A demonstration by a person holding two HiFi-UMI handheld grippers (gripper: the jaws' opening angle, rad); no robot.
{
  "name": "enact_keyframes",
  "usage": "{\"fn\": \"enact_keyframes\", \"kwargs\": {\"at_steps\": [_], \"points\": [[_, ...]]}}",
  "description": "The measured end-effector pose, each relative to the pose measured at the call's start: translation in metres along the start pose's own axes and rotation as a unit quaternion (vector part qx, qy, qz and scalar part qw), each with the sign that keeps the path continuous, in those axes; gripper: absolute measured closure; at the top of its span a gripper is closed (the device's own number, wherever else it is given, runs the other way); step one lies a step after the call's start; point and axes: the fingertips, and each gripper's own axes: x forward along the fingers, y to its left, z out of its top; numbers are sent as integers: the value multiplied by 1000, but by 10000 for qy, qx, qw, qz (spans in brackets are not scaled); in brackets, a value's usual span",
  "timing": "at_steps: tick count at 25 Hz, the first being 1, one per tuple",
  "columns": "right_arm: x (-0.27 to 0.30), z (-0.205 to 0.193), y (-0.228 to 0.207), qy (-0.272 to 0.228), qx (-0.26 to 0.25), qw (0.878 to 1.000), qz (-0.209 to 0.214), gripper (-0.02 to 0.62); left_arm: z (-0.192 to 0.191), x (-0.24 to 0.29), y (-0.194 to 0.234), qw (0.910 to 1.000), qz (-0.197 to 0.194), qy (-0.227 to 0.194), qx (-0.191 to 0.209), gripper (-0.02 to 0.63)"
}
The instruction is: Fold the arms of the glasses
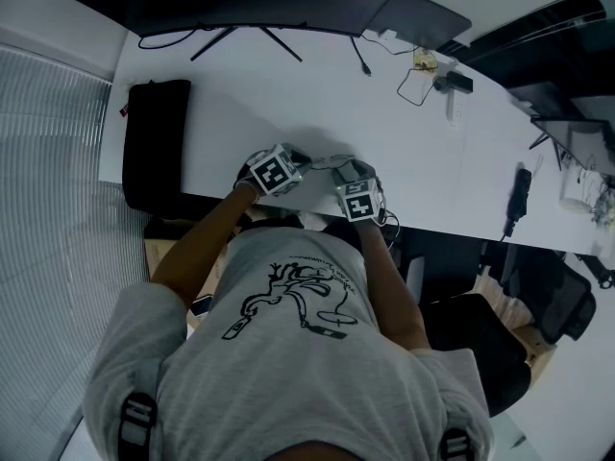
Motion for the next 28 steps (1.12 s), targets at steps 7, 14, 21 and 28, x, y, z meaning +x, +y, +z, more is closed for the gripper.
{"fn": "enact_keyframes", "kwargs": {"at_steps": [7, 14, 21, 28], "points": [[0, 0, 0, -20, 12, 10000, 7, 380, 5, -2, 8, 9994, 285, -139, 117, 574], [-3, 6, -3, -110, 2, 9999, -42, 396, 14, -9, 26, 9917, 1071, -263, 666, 574], [-4, 6, -2, -150, 1, 9999, -10, 411, 13, -10, 36, 9622, 2035, -175, 1804, 574], [-8, 6, 0, -180, 26, 9998, 103, 440, -4, 1, 27, 9515, 2229, 31, 2119, 573]]}}
